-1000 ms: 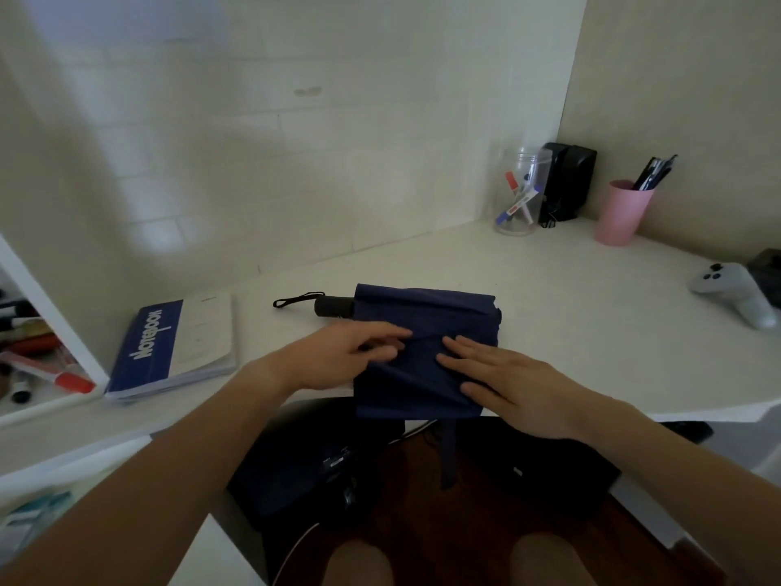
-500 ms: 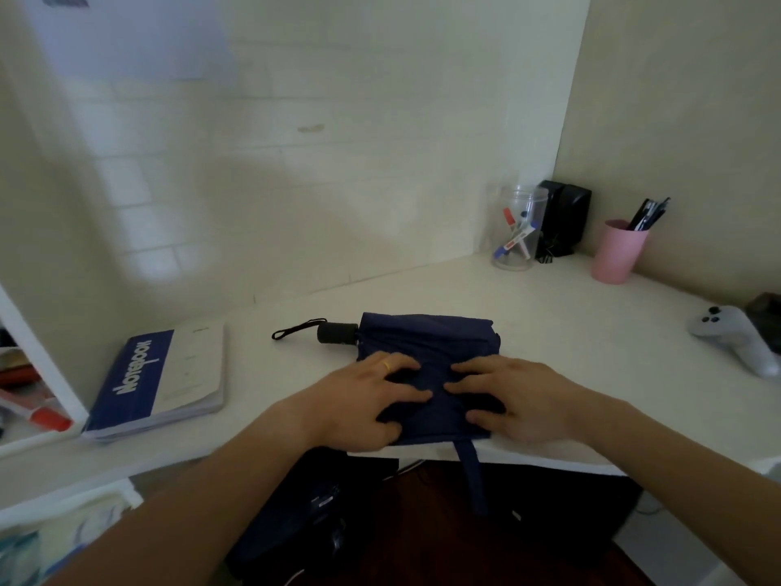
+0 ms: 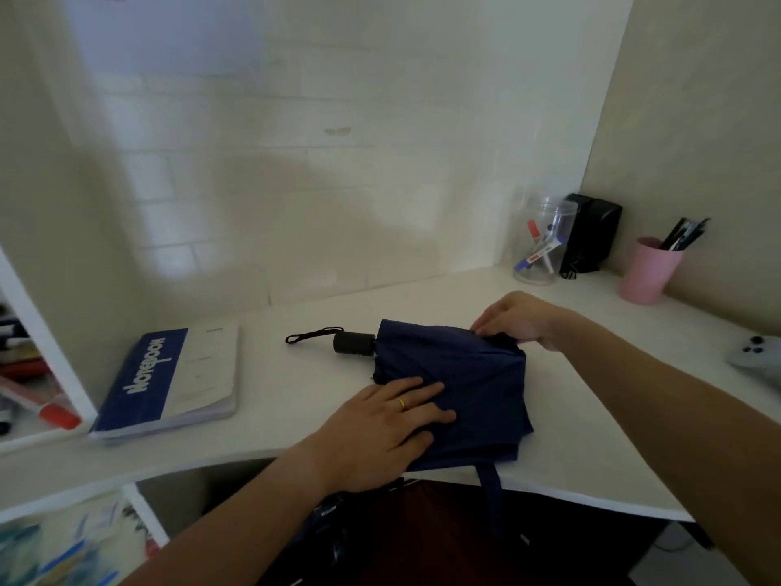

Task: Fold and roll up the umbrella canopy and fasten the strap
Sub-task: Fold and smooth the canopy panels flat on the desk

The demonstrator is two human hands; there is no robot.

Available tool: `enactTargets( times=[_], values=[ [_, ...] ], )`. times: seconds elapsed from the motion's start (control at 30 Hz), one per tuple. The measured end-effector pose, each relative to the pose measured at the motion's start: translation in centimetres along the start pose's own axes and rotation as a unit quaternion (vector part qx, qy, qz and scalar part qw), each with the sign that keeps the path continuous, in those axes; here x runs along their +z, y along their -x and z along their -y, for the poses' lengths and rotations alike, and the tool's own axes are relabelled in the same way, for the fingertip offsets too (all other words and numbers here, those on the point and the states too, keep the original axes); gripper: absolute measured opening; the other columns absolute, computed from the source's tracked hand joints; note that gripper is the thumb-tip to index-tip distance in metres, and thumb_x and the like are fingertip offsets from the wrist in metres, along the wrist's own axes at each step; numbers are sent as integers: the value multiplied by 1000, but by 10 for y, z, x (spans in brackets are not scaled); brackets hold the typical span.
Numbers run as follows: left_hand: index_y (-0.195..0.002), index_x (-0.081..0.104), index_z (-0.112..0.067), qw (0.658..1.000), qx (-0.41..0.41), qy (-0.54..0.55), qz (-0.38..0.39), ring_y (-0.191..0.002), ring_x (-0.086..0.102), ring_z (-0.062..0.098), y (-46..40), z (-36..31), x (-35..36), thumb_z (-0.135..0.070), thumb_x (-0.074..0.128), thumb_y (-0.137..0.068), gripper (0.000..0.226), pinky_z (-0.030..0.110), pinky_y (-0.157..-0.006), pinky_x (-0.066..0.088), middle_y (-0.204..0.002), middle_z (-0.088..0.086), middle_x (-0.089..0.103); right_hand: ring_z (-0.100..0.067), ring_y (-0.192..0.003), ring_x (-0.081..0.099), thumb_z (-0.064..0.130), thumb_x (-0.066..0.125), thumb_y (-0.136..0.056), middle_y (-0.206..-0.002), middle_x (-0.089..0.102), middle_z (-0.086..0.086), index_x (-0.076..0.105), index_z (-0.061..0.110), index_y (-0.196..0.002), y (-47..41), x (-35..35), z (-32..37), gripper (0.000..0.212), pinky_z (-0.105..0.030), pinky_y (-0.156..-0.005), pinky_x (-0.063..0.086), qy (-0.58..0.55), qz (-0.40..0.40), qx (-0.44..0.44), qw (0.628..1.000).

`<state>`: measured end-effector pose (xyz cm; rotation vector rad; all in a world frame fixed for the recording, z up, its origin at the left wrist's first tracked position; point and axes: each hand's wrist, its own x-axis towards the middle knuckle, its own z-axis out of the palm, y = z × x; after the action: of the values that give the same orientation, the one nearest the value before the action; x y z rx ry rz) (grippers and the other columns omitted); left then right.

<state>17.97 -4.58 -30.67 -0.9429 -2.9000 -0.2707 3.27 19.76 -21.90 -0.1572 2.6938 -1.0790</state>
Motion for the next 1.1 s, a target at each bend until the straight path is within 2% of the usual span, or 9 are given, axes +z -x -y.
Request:
enactTargets(
  times=[0.1, 0.23, 0.37, 0.47, 0.53, 0.6, 0.8, 0.93, 1.1],
  values=[
    [-152, 33, -48, 1000, 1, 1, -18, -155, 3, 2, 0, 0, 2, -48, 29, -108, 44, 22, -120, 5, -169, -20, 14, -24, -100, 68, 9, 73, -88, -99, 76, -6, 80, 13, -92, 5, -5, 5, 9, -26, -75, 54, -51, -29, -45, 997],
    [-151, 33, -50, 1000, -3, 24, -17, -155, 4, 3, 1, 2, 4, -51, 30, -107, 45, 28, -123, 8, -169, -20, 14, -19, -100, 69, 9, 67, -93, -103, 76, -4, 75, 13, -95, 28, -11, 8, 9, -25, -83, 52, -157, -56, -152, 974],
    [-150, 35, -48, 1000, -2, 22, -22, -155, 8, 5, 1, 2, 6, -52, 30, -105, 45, 27, -123, 9, -168, -19, 18, -11, -114, 67, 9, 65, -94, -121, 74, 1, 73, 14, -98, 61, -14, 2, 10, -28, -98, 50, -213, -34, -213, 953],
    [-150, 36, -48, 1000, -5, 12, -25, -154, 9, 6, 1, 1, 6, -53, 28, -104, 47, 24, -121, 7, -168, -19, 19, -17, -116, 66, 18, 73, -89, -124, 71, 1, 73, 9, -106, 71, -14, -3, 19, -36, -102, 52, -313, -89, -171, 930],
    [-150, 36, -48, 1000, -8, 16, -18, -154, 8, 5, 0, -1, 3, -52, 31, -105, 45, 24, -120, 6, -168, -20, 18, -21, -109, 67, 34, 81, -82, -123, 69, -4, 70, 9, -115, 68, -12, -4, 43, -36, -90, 57, -335, -136, -82, 929],
    [-150, 35, -48, 1000, -11, 21, -3, -154, 6, 4, -1, -2, -1, -50, 33, -106, 44, 23, -119, 6, -168, -21, 16, -21, -98, 68, 32, 85, -77, -122, 69, -17, 69, 4, -118, 67, -4, -4, 53, -34, -79, 60, -295, -106, -10, 950],
    [-150, 35, -49, 999, -19, 25, 16, -154, 8, 4, -2, -6, -7, -50, 36, -106, 45, 31, -123, 11, -168, -19, 18, -27, -102, 72, 15, 82, -80, -104, 78, -10, 76, 12, -106, 87, -2, 7, 27, -41, -93, 56, -272, -99, -87, 953],
    [-148, 42, -47, 999, -14, 34, -23, -150, 21, 10, 0, -6, -5, -49, 40, -104, 44, 35, -122, 22, -166, -12, 22, -18, -83, 68, 6, 72, -88, -89, 78, -4, 70, 19, -115, 103, 1, -7, 29, -32, -77, 51, -273, -115, -133, 946],
    [-147, 48, -43, 995, -12, 2, -97, -120, 38, 18, 9, -14, 1, -52, 37, -103, 46, 27, -104, 42, -127, -1, 38, -24, -84, 71, 11, 79, -84, -92, 73, -16, 65, 12, -116, 114, 37, -39, 35, -32, -73, 57, -345, -103, -102, 927]
  ],
)
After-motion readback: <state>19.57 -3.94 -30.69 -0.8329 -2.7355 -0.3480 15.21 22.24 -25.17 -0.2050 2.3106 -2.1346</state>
